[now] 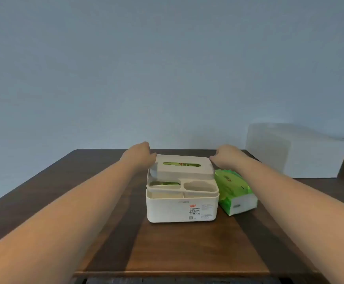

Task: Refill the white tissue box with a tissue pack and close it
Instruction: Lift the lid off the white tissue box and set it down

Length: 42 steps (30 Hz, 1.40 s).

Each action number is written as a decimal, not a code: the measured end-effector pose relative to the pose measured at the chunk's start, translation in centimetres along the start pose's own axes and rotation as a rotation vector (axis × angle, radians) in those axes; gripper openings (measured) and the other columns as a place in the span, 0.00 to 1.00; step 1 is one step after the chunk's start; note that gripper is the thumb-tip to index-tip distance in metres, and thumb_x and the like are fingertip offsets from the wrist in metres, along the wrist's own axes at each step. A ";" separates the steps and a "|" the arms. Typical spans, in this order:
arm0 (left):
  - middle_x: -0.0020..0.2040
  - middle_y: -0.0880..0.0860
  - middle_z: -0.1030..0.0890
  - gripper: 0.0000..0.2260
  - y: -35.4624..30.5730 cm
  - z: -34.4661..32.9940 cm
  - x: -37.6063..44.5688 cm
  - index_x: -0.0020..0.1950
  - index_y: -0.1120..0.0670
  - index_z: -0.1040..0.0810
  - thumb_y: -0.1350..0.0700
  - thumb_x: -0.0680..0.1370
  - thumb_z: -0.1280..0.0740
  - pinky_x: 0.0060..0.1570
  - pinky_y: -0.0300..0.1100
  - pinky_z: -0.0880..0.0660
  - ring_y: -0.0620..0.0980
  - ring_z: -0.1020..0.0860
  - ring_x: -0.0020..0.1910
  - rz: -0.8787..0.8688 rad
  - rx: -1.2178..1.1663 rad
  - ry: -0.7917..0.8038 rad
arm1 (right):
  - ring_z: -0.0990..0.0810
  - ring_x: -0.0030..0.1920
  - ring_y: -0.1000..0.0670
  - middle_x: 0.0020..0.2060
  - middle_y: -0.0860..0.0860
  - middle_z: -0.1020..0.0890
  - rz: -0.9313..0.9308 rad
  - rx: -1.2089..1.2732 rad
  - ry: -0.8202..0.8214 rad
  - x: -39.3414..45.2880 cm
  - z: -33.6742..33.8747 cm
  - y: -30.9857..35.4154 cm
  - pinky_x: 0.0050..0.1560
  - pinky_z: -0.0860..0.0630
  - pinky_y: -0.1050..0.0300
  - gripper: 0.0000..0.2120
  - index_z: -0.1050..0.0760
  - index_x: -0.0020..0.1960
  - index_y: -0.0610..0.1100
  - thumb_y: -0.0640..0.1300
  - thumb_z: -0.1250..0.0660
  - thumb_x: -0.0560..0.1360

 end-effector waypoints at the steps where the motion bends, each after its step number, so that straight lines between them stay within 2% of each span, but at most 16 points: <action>1: 0.52 0.53 0.22 0.18 0.4 -0.2 -0.3 0.62 0.58 0.28 0.47 0.80 0.42 0.48 0.46 0.26 0.53 0.24 0.49 0.027 0.005 0.029 | 0.24 0.37 0.45 0.37 0.45 0.19 -0.018 0.015 0.030 -0.2 -0.4 -0.3 0.36 0.28 0.57 0.13 0.25 0.40 0.41 0.47 0.41 0.76; 3: 0.56 0.54 0.21 0.20 1.0 -0.9 -0.7 0.63 0.58 0.27 0.46 0.80 0.42 0.50 0.46 0.27 0.54 0.23 0.54 0.072 -0.001 0.080 | 0.23 0.33 0.46 0.32 0.47 0.20 -0.059 0.043 0.085 -1.0 -0.9 -0.6 0.34 0.27 0.58 0.12 0.25 0.43 0.40 0.47 0.42 0.76; 6: 0.59 0.54 0.21 0.19 0.9 -1.9 -0.9 0.64 0.58 0.26 0.46 0.79 0.41 0.56 0.47 0.25 0.54 0.23 0.56 0.095 -0.062 0.126 | 0.24 0.32 0.45 0.31 0.46 0.20 -0.082 0.057 0.129 -1.5 -1.4 -0.6 0.34 0.28 0.58 0.12 0.25 0.46 0.39 0.46 0.42 0.76; 10: 0.51 0.53 0.22 0.15 0.7 -2.2 -0.6 0.58 0.57 0.25 0.49 0.77 0.38 0.52 0.46 0.25 0.53 0.24 0.49 0.129 -0.133 0.125 | 0.26 0.31 0.45 0.31 0.46 0.21 -0.092 0.061 0.117 -1.6 -1.5 -0.6 0.31 0.30 0.59 0.08 0.26 0.43 0.39 0.41 0.42 0.74; 13: 0.49 0.53 0.22 0.08 0.9 -2.3 -0.6 0.52 0.56 0.26 0.53 0.76 0.37 0.50 0.45 0.23 0.52 0.24 0.46 0.159 -0.159 0.099 | 0.27 0.30 0.46 0.31 0.46 0.22 -0.098 0.078 0.113 -1.6 -1.8 -0.4 0.32 0.30 0.59 0.07 0.25 0.40 0.38 0.38 0.40 0.73; 17: 0.50 0.55 0.20 0.11 1.2 -2.0 -0.7 0.56 0.59 0.23 0.57 0.75 0.36 0.47 0.45 0.23 0.53 0.21 0.48 0.175 -0.200 0.061 | 0.30 0.28 0.47 0.30 0.46 0.25 -0.113 0.065 0.128 -1.9 -1.6 0.1 0.32 0.32 0.58 0.08 0.28 0.33 0.39 0.36 0.36 0.71; 22: 0.48 0.58 0.19 0.09 1.3 -0.3 -0.7 0.49 0.61 0.22 0.58 0.73 0.37 0.41 0.44 0.27 0.55 0.24 0.43 0.154 -0.253 0.022 | 0.26 0.36 0.44 0.32 0.46 0.27 -0.120 0.040 0.103 -2.0 -0.3 1.2 0.30 0.33 0.60 0.09 0.29 0.30 0.39 0.34 0.30 0.64; 26: 0.43 0.55 0.22 0.05 2.0 2.0 -0.5 0.44 0.58 0.26 0.57 0.74 0.38 0.41 0.44 0.29 0.56 0.25 0.42 0.146 -0.321 -0.055 | 0.28 0.30 0.46 0.29 0.45 0.28 -0.083 0.016 0.011 -2.0 1.7 3.4 0.29 0.35 0.62 0.12 0.32 0.27 0.40 0.33 0.32 0.64; 30: 0.39 0.54 0.24 0.04 4.3 4.4 -0.1 0.41 0.58 0.27 0.58 0.73 0.38 0.40 0.43 0.31 0.56 0.26 0.42 0.160 -0.340 -0.113 | 0.26 0.41 0.42 0.33 0.45 0.28 0.004 0.020 -0.070 -1.7 2.9 6.6 0.37 0.31 0.58 0.11 0.32 0.30 0.41 0.35 0.34 0.69; 33: 0.39 0.55 0.25 0.04 7.3 5.6 0.0 0.39 0.58 0.27 0.59 0.73 0.38 0.40 0.43 0.31 0.57 0.27 0.41 0.204 -0.354 -0.140 | 0.26 0.39 0.42 0.31 0.46 0.28 0.044 0.035 -0.040 -1.4 2.5 9.8 0.32 0.32 0.59 0.10 0.30 0.30 0.41 0.35 0.31 0.67; 36: 0.36 0.54 0.26 0.05 11.0 6.1 -0.2 0.36 0.57 0.29 0.61 0.72 0.38 0.35 0.42 0.33 0.56 0.27 0.40 0.251 -0.339 -0.149 | 0.25 0.41 0.42 0.35 0.45 0.26 0.099 0.022 0.036 -1.1 0.8 13.5 0.29 0.34 0.59 0.10 0.29 0.31 0.40 0.35 0.28 0.66; 39: 0.35 0.54 0.27 0.06 14.9 5.9 -0.5 0.34 0.56 0.30 0.62 0.71 0.38 0.32 0.40 0.35 0.55 0.28 0.37 0.310 -0.287 -0.133 | 0.24 0.44 0.42 0.42 0.46 0.24 0.129 0.002 0.111 -0.5 -1.6 16.9 0.37 0.29 0.57 0.08 0.26 0.38 0.40 0.38 0.26 0.67; 42: 0.38 0.55 0.24 0.01 17.8 5.3 -0.7 0.38 0.58 0.27 0.62 0.69 0.37 0.32 0.39 0.34 0.55 0.27 0.37 0.361 -0.210 -0.089 | 0.22 0.47 0.42 0.46 0.45 0.23 0.118 -0.047 0.181 0.2 -4.4 19.5 0.44 0.26 0.55 0.10 0.28 0.37 0.41 0.40 0.26 0.68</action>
Point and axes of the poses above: each hand's wrist, its own x-axis towards the middle knuckle, its own z-axis out of the back of the hand, y = z × x, the point moved 6 cm from there along x, towards the middle knuckle
